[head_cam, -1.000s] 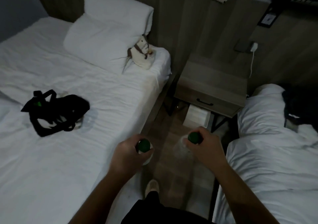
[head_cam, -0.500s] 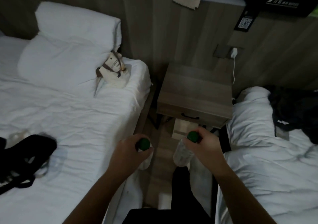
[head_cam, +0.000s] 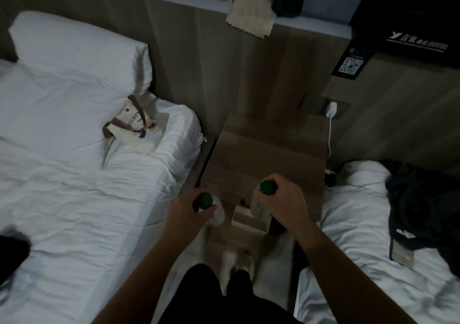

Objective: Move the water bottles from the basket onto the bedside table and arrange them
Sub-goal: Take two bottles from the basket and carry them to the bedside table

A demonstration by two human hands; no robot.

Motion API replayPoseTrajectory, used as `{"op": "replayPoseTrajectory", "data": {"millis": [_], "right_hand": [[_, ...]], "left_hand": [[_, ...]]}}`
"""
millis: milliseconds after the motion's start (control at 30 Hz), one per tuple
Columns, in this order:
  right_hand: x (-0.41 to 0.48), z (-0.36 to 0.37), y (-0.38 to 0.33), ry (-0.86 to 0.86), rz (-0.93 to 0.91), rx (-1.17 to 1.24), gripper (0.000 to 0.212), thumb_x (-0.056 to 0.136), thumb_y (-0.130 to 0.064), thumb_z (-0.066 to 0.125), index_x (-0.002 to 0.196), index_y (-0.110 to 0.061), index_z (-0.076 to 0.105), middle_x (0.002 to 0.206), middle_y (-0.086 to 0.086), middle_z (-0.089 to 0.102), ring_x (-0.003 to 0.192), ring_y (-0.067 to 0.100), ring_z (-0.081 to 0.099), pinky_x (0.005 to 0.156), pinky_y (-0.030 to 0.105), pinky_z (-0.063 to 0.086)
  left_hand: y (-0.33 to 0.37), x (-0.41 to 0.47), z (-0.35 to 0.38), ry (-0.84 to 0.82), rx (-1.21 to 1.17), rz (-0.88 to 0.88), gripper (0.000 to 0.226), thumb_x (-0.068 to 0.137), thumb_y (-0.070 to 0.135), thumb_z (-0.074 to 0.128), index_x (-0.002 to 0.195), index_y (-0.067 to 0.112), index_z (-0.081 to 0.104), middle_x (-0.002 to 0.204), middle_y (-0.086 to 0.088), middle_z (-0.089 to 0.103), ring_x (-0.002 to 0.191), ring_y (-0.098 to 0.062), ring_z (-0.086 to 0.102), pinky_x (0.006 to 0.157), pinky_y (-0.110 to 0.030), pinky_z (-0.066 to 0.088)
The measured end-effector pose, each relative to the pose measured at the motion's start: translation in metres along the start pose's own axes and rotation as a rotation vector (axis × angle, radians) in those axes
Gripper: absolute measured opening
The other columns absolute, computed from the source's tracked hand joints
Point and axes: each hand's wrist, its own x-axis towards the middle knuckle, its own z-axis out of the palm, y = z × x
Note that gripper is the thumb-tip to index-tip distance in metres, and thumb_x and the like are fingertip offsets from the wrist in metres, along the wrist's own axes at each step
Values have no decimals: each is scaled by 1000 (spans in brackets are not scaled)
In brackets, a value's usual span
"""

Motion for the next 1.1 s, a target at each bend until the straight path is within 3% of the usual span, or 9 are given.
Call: {"op": "replayPoseTrajectory", "data": {"millis": [100, 267, 433, 533, 667, 767, 900, 967, 1100], "right_hand": [[37, -3, 4, -18, 41, 4, 16, 84, -40, 66, 90, -28, 56, 81, -12, 64, 75, 6, 61, 69, 29, 53], [96, -1, 8, -56, 84, 60, 11, 86, -32, 64, 91, -28, 55, 77, -10, 62, 71, 7, 61, 61, 28, 48], [161, 6, 4, -70, 156, 37, 16, 87, -34, 63, 97, -22, 57, 84, -3, 65, 79, 16, 62, 69, 33, 50], [196, 11, -5, -75, 245, 39, 18, 85, -37, 58, 96, -23, 59, 86, -3, 66, 81, 18, 63, 74, 36, 53], [238, 19, -16, -97, 337, -19, 19, 83, -30, 56, 86, -13, 64, 81, 7, 69, 77, 26, 65, 75, 45, 55], [263, 25, -19, -90, 388, -59, 20, 84, -27, 55, 66, -17, 55, 76, 9, 67, 75, 28, 64, 74, 45, 54], [284, 32, -16, -90, 434, -67, 14, 85, -35, 60, 87, -22, 57, 85, 2, 63, 83, 24, 62, 73, 35, 51], [289, 37, -11, -86, 453, -59, 29, 84, -40, 62, 104, -20, 60, 97, 4, 66, 90, 25, 63, 76, 36, 51], [293, 41, -4, -50, 436, -33, 33, 83, -38, 65, 110, -19, 60, 101, 4, 68, 93, 24, 64, 74, 32, 50]], "left_hand": [[10, 43, 14, -30, 1, -11, 29, 74, 25, 77, 100, 18, 68, 84, 7, 63, 75, -8, 57, 66, -17, 39], [14, 119, 37, -110, 12, 5, 28, 77, 29, 73, 102, 21, 64, 84, 9, 57, 77, -11, 56, 63, -17, 37], [14, 206, 60, -211, 18, 9, 37, 77, 28, 72, 112, 20, 62, 101, 0, 66, 89, -16, 60, 73, -22, 38], [14, 249, 67, -300, 3, 23, 41, 78, 28, 71, 117, 20, 61, 101, 3, 64, 89, -11, 57, 74, -22, 39], [11, 302, 79, -415, 28, 63, 34, 80, 31, 68, 111, 20, 62, 89, 9, 59, 88, -15, 62, 68, -22, 39], [7, 332, 87, -464, 37, 64, 38, 80, 33, 67, 116, 20, 61, 99, 4, 64, 94, -16, 61, 74, -25, 44], [4, 357, 95, -510, 63, 75, 42, 81, 37, 65, 120, 24, 59, 110, 3, 65, 100, -15, 62, 84, -32, 52], [0, 363, 98, -523, 71, 77, 46, 81, 36, 66, 124, 23, 57, 116, 1, 64, 104, -16, 61, 88, -35, 52], [-11, 367, 100, -487, 62, 55, 45, 80, 35, 69, 122, 23, 58, 111, 7, 63, 101, -11, 60, 85, -27, 50]]}}
